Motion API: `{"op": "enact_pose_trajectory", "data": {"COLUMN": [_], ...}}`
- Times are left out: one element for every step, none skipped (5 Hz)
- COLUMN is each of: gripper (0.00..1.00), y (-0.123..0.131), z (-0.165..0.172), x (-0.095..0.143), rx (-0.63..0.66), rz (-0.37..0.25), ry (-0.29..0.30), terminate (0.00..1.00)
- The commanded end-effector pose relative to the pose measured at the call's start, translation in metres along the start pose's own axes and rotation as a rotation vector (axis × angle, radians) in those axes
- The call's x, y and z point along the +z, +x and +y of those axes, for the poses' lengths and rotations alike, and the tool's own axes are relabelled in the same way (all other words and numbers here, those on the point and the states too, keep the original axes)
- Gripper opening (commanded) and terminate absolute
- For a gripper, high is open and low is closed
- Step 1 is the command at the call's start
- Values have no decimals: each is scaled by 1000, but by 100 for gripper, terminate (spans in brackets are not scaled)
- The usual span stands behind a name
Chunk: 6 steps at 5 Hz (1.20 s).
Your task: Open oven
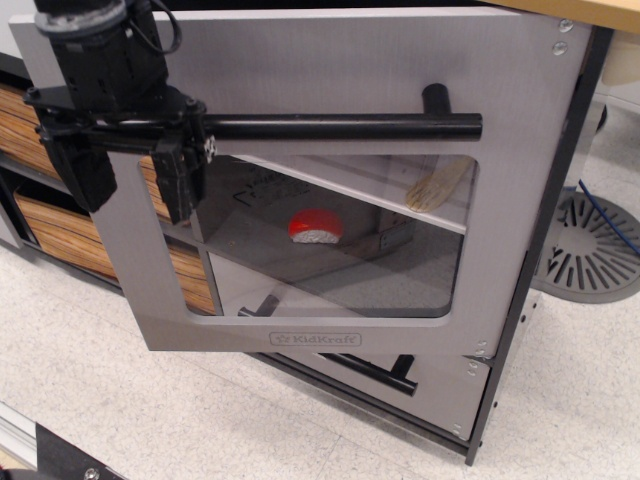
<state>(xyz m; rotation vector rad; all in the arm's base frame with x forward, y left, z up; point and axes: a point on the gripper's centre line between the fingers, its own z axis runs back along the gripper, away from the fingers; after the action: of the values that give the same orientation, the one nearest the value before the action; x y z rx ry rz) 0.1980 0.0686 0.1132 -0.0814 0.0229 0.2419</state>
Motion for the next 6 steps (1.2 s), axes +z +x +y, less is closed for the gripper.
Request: {"op": "enact_pose_trajectory", "data": {"gripper": [100, 100, 100, 100, 100, 100], "y": [23, 37, 56, 76, 91, 101], "z": [-12, -20, -18, -12, -8, -8], "x": [75, 95, 104, 101, 95, 77], "rx": [137, 208, 305, 398, 474, 476], "rz": [-53, -70, -155, -223, -255, -251], "ry": [-73, -125, -125, -119, -107, -25], "terminate": [0, 0, 0, 0, 0, 0]}}
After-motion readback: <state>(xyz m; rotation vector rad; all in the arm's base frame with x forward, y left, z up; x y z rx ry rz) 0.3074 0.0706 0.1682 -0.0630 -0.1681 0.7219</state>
